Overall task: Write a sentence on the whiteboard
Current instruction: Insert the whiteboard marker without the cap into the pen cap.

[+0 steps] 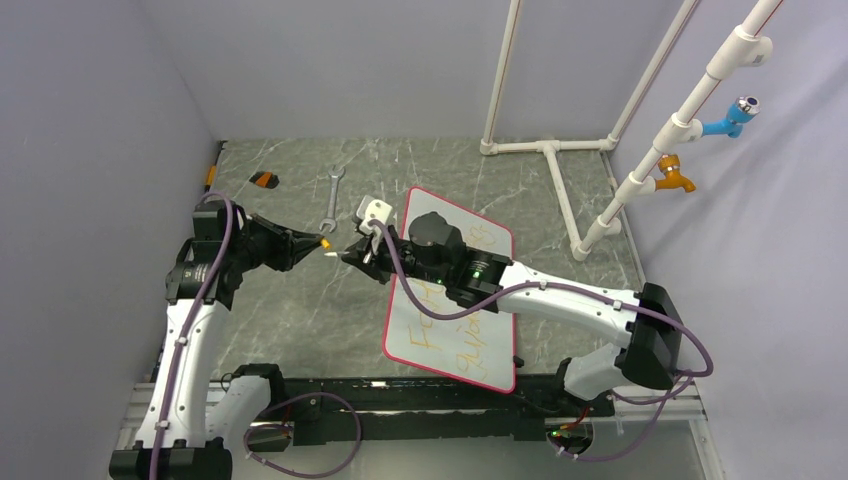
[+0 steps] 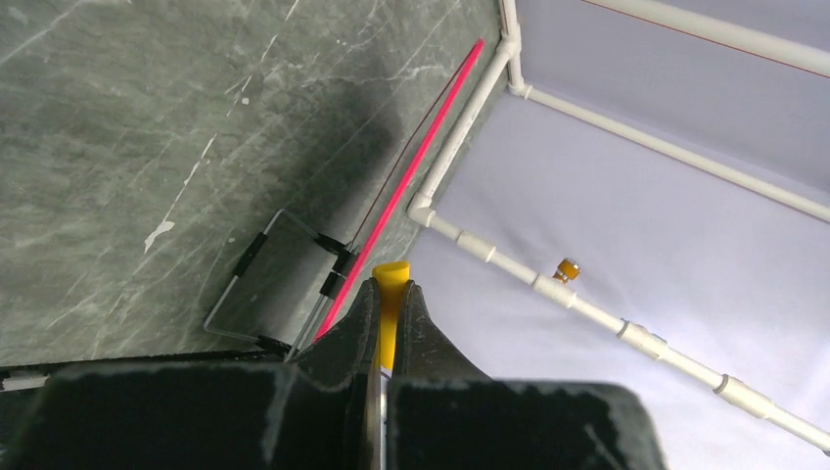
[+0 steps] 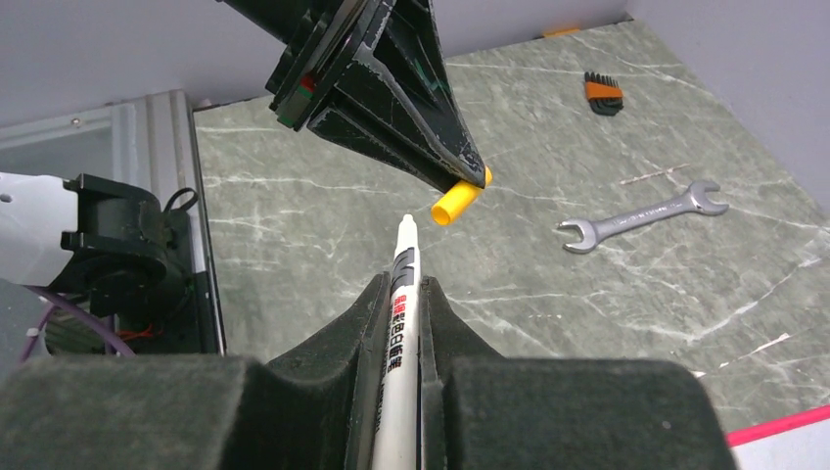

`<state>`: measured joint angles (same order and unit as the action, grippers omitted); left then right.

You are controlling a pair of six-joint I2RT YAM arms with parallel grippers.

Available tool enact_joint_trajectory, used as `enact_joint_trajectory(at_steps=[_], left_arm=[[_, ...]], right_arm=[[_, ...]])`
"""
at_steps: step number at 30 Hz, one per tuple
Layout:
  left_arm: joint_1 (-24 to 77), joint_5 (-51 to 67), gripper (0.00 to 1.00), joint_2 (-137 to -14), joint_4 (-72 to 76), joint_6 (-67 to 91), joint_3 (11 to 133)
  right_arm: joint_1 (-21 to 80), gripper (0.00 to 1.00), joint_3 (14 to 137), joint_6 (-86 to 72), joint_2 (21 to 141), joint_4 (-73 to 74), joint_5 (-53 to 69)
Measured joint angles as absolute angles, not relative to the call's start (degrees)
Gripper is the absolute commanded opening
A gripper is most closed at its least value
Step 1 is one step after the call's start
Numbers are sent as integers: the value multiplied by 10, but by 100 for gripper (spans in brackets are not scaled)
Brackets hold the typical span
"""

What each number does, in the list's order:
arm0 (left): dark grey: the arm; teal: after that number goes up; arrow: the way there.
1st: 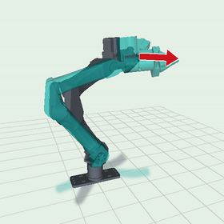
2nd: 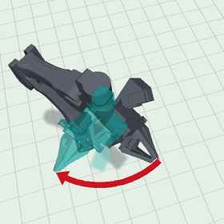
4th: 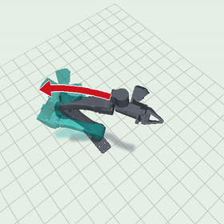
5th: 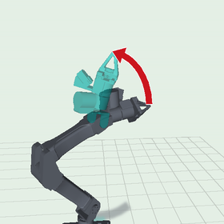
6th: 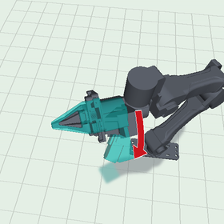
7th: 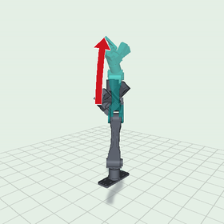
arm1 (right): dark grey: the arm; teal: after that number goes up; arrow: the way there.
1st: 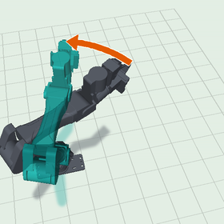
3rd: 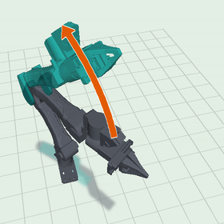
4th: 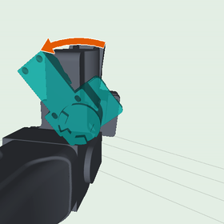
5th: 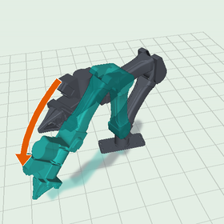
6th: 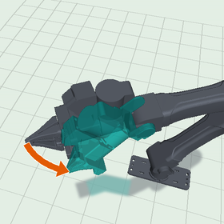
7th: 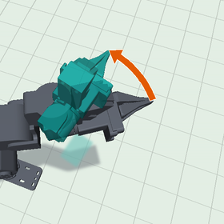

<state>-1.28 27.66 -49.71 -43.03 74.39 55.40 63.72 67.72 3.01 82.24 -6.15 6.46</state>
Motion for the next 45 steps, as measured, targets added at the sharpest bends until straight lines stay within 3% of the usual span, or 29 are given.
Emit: enact_joint_trajectory(at_steps=[32, 45], left_arm=[[-14, 279, 0, -493, -422, 761, 545], [-17, 252, 0, -468, -401, 809, 539]], right_arm=[[656, 0, 688, 55, 843, -73, -17], [684, 0, 693, 51, 868, -126, -109]])
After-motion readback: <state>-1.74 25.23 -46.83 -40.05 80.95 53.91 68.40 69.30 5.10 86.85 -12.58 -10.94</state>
